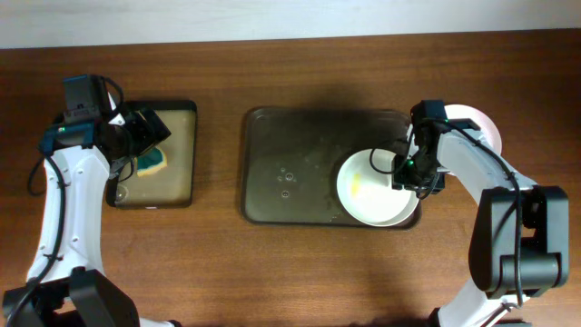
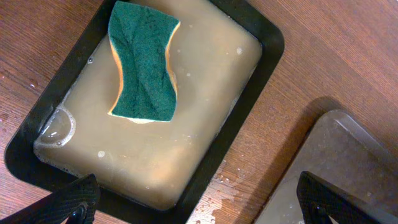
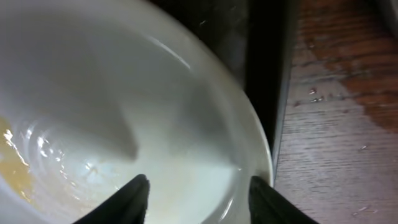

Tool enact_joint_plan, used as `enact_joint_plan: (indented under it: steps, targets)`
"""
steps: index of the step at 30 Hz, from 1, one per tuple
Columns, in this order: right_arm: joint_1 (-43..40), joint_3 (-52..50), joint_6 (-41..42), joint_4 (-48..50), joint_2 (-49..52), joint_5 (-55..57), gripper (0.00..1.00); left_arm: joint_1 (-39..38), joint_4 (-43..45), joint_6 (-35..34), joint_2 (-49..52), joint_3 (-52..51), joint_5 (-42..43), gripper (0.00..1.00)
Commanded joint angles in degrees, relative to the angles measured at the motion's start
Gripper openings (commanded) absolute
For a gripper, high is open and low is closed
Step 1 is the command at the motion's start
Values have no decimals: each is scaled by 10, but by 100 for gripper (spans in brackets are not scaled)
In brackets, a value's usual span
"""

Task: Clean dirty plates on tray and stack at the side
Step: 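Move the right gripper to the rim of the remaining cream plate and grip it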

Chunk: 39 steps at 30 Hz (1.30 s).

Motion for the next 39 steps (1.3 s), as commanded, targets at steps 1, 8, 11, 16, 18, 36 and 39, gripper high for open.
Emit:
enact_joint_plan:
  steps: [1, 8, 11, 16, 18, 36, 39]
  targets:
    - [0, 38, 4, -25, -3, -1, 52, 0, 1, 7, 1, 0, 6, 99]
    - [0, 66, 4, -54, -1, 68, 59, 0, 1, 7, 1, 0, 6, 99]
    - [0, 41, 9, -43, -1, 67, 53, 0, 1, 7, 1, 0, 6, 99]
    - [0, 13, 11, -29, -1, 50, 35, 0, 1, 7, 1, 0, 6, 99]
    - [0, 3, 11, -21, -1, 50, 36, 0, 0, 7, 1, 0, 6, 99]
    - [1, -11, 19, 14, -1, -83, 28, 0, -4, 7, 1, 0, 6, 99]
    - [0, -7, 20, 13, -1, -53, 28, 0, -4, 7, 1, 0, 6, 99]
